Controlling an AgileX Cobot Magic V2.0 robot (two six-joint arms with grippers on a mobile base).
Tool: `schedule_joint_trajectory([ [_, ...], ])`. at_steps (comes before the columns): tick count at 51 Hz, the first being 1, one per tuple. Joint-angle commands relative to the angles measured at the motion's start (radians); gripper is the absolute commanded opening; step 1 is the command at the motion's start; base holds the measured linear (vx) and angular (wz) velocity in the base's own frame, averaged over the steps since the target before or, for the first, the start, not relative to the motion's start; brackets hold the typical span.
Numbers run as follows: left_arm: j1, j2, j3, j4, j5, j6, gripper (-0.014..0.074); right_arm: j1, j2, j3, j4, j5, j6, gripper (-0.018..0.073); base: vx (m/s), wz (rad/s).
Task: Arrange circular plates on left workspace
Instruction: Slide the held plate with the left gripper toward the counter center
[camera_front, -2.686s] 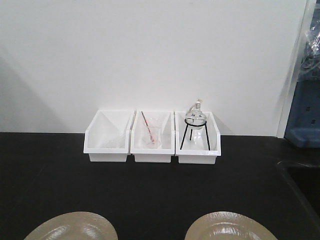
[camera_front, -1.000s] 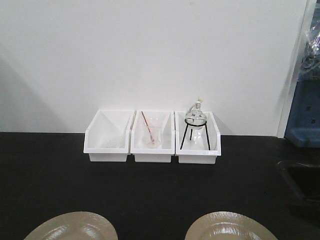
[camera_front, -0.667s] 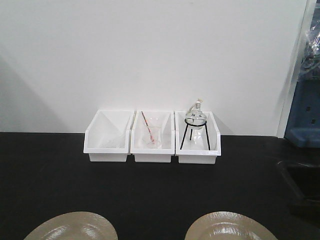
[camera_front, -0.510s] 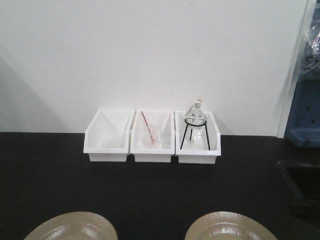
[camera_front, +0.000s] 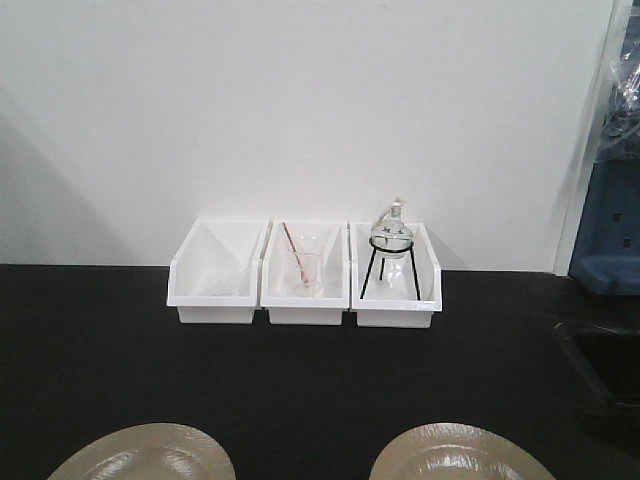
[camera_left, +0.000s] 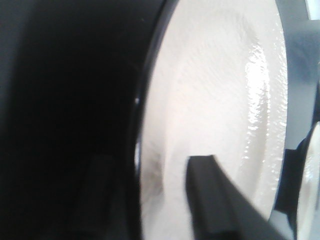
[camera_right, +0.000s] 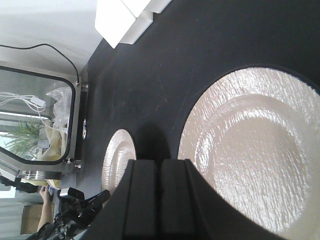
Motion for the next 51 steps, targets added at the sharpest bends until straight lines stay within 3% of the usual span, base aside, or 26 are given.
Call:
schedule_joint_trajectory([
  [1,-0.025,-0.019,-0.019,-0.076,0.053,0.005,0.0218,-0.007,-0.028,-0.028,0.055,0.056,-0.012,-0.0003,0.00,0.00],
  [6,-0.027,-0.019,-0.019,-0.091,0.064,0.005,-0.0010,-0.007,-0.028,-0.028,0.055,0.056,-0.012,-0.0003,0.00,0.00],
  [15,-0.031,-0.019,-0.038,-0.197,0.204,0.005,-0.0005,-0.007,-0.028,-0.028,0.056,0.056,-0.015,-0.0003,0.00,0.00],
  [20,-0.063,-0.019,-0.092,-0.219,0.220,-0.031,-0.0003,-0.007,-0.028,-0.028,0.056,0.056,-0.015,-0.0003,0.00,0.00],
  [35,-0.281,0.011,-0.461,-0.218,0.006,-0.234,-0.0001,-0.007,-0.028,-0.028,0.056,0.056,-0.015,-0.0003,0.00,0.00],
  [51,-0.428,0.271,-0.783,-0.196,0.015,-0.393,-0.0001,-0.007,-0.028,-0.028,0.055,0.056,-0.015,-0.0003,0.00,0.00],
])
